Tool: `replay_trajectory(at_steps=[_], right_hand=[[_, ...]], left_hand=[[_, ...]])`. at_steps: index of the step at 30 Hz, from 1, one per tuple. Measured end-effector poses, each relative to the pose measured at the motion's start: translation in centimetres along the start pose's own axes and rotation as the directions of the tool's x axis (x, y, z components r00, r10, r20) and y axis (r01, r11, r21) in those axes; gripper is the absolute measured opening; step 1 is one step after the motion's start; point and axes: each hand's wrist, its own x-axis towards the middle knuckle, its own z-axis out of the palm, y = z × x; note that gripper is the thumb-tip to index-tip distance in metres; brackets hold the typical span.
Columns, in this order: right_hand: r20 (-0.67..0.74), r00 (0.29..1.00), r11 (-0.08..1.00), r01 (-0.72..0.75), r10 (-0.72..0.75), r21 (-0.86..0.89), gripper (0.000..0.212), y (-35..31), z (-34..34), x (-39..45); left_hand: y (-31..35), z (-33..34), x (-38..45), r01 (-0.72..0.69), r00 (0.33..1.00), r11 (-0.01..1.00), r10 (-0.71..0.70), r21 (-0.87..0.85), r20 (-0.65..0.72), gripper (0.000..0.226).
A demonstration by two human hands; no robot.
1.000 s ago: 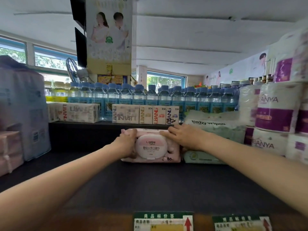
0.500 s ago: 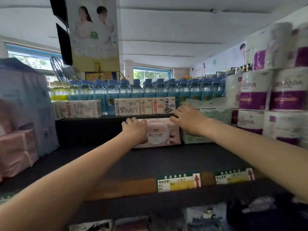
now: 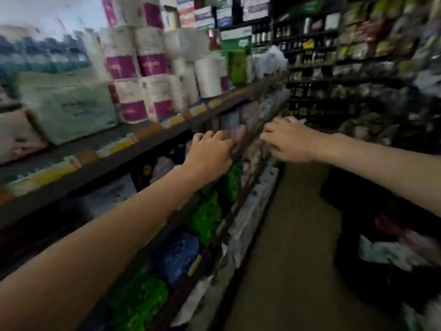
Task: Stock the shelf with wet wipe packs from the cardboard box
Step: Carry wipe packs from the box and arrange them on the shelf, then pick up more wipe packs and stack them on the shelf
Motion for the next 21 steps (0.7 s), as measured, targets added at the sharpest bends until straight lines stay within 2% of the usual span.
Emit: replay_trajectory(at_steps=[2,4,8,12,16,18,21], right_hand=[[0.220,0.965,0.988,-0.153,0.141,0.037,0.031,4.1,3.6,-7.2],[0.375,0.895,0.949,-0.298,0.241,0.102,0.028,7.1,7.0,-14.7],[0.583,0.719,0.834,-0.538,0.378,0.124,0.021,9.8,13.8,-29.6],[0.750,0.536,0.705,-0.696,0.387,0.135,0.024,10.4,20.0,-42.5],[0.828,0.460,0.612,-0.768,0.321,0.190,0.007,10.9,26.0,-52.0],[0.857,0.411,0.549,-0.814,0.311,0.191,0.021,11.0,29.2,-55.5],[0.885,0.338,0.506,-0.851,0.320,0.142,0.068,10.9,34.1,-59.3]], left_hand=[[6.7,1.9,1.5,-0.156,0.986,0.985,0.160,-0.068,0.048,0.027],[13.6,3.4,2.2,-0.300,0.949,0.948,0.308,-0.111,0.064,0.025],[27.4,6.7,1.6,-0.574,0.799,0.804,0.591,-0.153,0.109,0.026],[39.6,9.8,0.2,-0.726,0.628,0.647,0.762,-0.234,0.158,0.024],[50.2,13.3,-1.3,-0.746,0.524,0.580,0.815,-0.328,0.248,0.024],[54.5,15.3,-2.2,-0.737,0.473,0.575,0.815,-0.356,0.335,0.028],[59.1,18.1,-3.7,-0.716,0.425,0.583,0.801,-0.384,0.422,0.031]])
